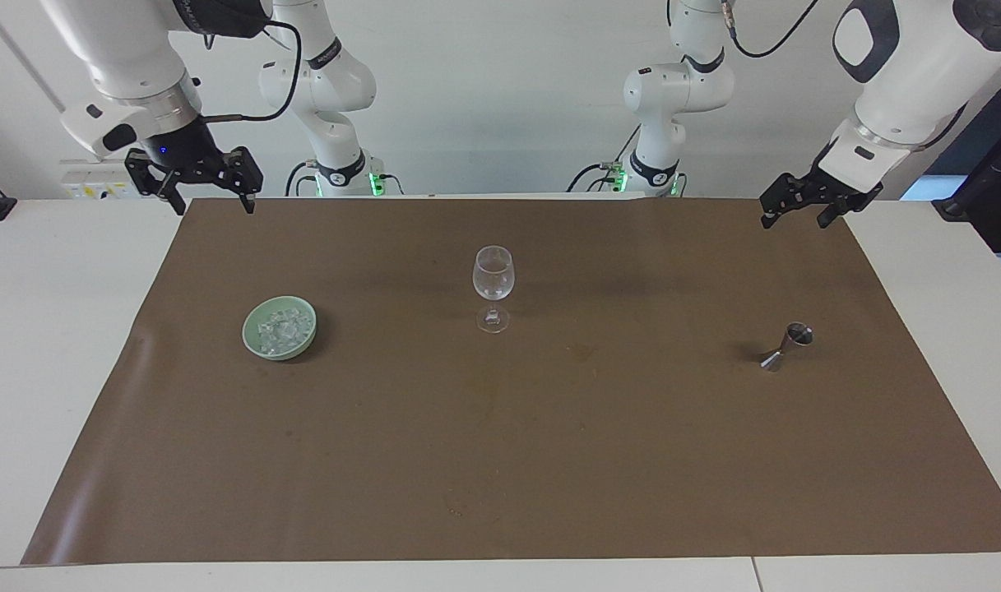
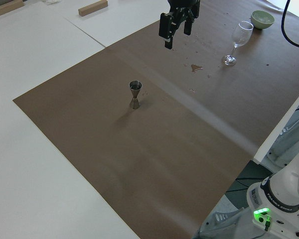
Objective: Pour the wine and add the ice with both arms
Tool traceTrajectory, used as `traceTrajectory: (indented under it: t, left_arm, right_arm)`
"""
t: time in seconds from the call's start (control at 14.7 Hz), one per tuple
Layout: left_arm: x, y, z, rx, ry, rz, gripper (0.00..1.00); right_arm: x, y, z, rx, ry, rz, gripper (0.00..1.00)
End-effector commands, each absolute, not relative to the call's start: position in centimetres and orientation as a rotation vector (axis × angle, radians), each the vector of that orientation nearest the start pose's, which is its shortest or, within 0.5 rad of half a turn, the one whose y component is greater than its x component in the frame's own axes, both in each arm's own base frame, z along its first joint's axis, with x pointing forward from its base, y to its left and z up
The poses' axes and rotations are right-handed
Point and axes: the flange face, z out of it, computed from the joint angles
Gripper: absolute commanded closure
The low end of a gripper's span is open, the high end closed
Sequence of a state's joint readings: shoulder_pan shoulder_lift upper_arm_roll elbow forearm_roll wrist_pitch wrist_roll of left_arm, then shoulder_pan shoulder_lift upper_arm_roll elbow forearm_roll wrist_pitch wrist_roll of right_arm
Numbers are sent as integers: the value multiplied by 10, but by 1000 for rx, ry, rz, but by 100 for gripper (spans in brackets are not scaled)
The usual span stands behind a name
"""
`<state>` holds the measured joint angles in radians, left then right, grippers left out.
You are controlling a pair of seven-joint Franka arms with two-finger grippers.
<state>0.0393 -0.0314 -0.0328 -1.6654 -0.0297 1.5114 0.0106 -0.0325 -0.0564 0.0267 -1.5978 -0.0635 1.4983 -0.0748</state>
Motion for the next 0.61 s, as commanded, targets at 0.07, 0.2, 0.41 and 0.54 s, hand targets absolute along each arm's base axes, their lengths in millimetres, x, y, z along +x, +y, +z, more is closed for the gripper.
traceTrajectory:
  t: [0.07, 0.2, 0.41, 0.54]
  left_arm:
    - [574, 32, 564, -3170, -365, 294, 0]
    - [598, 59, 548, -3166, -653, 367, 0]
    - [616, 100, 512, -3079, -1131, 467, 0]
    - [631, 118, 495, -3000, -1388, 508, 0]
  right_arm:
    - [527, -12, 635, -3190, -116, 75, 0]
    - [527, -12, 635, -3190, -116, 75, 0]
    - [527, -12, 635, -3190, -116, 75, 0]
    - [527, -12, 635, -3190, -116, 75, 0]
